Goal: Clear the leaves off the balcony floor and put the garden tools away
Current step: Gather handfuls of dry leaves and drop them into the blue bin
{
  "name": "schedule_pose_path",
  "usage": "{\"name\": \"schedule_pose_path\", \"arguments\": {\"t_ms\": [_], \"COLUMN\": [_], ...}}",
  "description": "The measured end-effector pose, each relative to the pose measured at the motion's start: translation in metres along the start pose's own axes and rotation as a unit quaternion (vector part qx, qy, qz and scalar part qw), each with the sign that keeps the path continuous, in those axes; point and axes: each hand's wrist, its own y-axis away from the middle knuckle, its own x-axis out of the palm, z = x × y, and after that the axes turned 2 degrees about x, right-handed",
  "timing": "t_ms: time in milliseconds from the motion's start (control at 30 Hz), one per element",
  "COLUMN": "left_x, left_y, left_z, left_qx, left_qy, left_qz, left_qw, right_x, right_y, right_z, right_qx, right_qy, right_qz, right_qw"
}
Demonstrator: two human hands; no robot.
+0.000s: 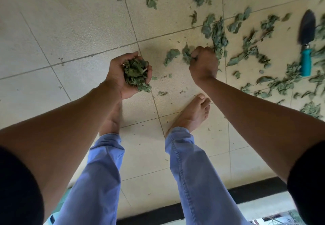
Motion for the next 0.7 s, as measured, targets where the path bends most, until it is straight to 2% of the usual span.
{"name": "schedule_pose_path", "arguments": {"t_ms": [67,133,233,333,433,567,633,700], "left_x": [0.003,0.009,0.017,0.024,0.032,0.028,0.023,0.021], "left_y": [0.002,0.005,0.008,0.014,0.019,0.01,0.007,0.006], "left_z": [0.005,0.008,0.012,0.012,0.014,0.012,0.009,0.006], "left_qx": [-0.011,-0.013,-0.009,-0.003,0.015,0.018,0.002,-0.003], "left_qy": [-0.007,-0.013,-0.02,-0.058,-0.096,-0.063,-0.052,-0.045], "left_qz": [-0.001,0.003,-0.013,-0.012,0.007,-0.011,-0.015,-0.021], "left_qw": [1.0,1.0,1.0,0.998,0.995,0.998,0.999,0.999], "right_x": [-0.007,-0.022,-0.048,-0.063,-0.063,-0.046,-0.035,-0.026], "right_y": [0.002,0.015,0.054,0.092,0.113,0.114,0.11,0.109], "right_z": [0.002,0.014,0.046,0.076,0.098,0.109,0.11,0.108], "right_qx": [0.002,-0.023,-0.073,-0.118,-0.149,-0.191,-0.21,-0.229], "right_qy": [-0.053,-0.153,-0.34,-0.4,-0.348,-0.145,-0.039,0.008], "right_qz": [-0.016,-0.045,-0.02,0.008,0.004,-0.049,-0.095,-0.107], "right_qw": [0.998,0.987,0.937,0.909,0.926,0.97,0.972,0.968]}}
